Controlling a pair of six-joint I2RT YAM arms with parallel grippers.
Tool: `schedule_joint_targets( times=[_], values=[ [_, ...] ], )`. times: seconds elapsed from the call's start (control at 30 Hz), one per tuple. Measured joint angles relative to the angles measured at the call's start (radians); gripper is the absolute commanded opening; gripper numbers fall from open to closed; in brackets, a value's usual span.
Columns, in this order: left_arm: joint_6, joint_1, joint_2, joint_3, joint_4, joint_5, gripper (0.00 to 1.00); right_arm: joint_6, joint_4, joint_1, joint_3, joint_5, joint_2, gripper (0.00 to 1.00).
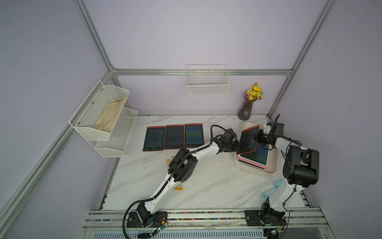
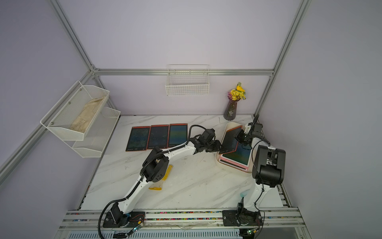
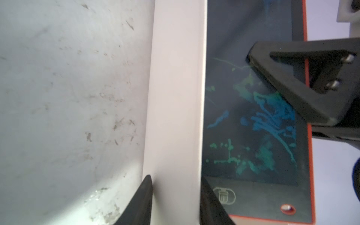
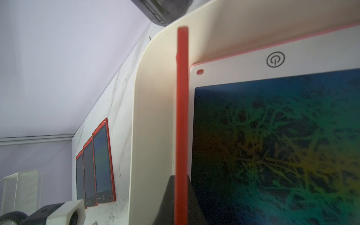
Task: Take out the writing tablet from the storage box
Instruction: Pick up the writing tablet from the storage box.
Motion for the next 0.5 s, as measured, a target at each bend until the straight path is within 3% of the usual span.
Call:
schedule_joint_targets(
  times=[0.5],
  values=[
    [-0.034, -0.053, 0.0, 0.0, 0.044, 0.063, 0.4, -0.019, -0.008, -0.087, 0.064, -0.008, 0.027, 0.0]
  ],
)
